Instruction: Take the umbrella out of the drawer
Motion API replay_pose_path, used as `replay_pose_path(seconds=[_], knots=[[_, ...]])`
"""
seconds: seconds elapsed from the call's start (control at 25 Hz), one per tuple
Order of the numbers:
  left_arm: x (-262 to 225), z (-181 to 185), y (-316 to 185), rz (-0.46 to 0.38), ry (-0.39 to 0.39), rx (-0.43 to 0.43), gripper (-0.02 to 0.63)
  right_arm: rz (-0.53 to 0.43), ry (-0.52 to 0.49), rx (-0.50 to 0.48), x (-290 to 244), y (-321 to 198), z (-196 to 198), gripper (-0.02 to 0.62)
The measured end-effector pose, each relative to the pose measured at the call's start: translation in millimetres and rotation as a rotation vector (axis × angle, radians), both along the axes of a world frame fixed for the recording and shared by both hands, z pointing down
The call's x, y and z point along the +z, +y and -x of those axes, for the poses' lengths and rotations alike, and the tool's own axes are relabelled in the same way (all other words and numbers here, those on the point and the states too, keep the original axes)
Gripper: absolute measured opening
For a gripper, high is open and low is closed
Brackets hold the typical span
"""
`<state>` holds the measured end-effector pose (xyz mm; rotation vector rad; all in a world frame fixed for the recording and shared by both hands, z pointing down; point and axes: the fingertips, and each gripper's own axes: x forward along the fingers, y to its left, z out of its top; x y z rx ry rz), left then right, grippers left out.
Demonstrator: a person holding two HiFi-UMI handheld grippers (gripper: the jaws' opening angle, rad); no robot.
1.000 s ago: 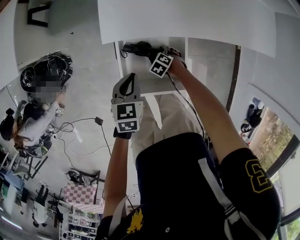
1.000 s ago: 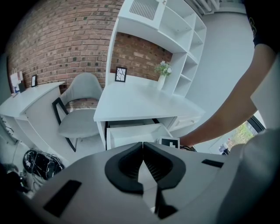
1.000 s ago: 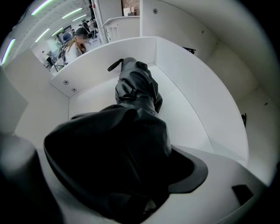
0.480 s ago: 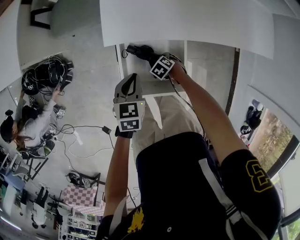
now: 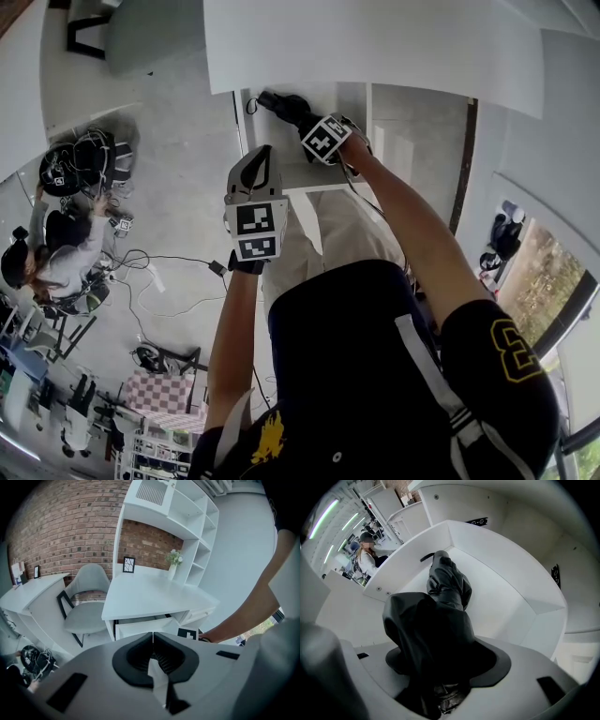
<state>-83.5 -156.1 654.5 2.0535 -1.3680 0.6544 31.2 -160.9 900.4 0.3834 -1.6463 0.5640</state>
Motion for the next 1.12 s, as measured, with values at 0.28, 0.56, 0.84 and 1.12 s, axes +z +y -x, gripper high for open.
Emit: replay_pose_path(seconds=[0.28,0.56,0.84,1.12], knots=[[-18,7,7,-0.009,-0.005,0.02,0.021,0.058,-0.037,0.084,-24,10,5,0.29],[-32,7,4,-0.022,-0.014,0.03,0.02,0.1,-0.055,0.144,-47,18,-5,0.258],[-51,15,3,-0.039,-0.029,0.06,0.021,0.119,-0.053,0.163,-72,24,-10,0.234],[-66,19,3,-0.046,-0.029,0.078,0.02,0.142,-0.072,0.223,-97,25,-12,0.218]])
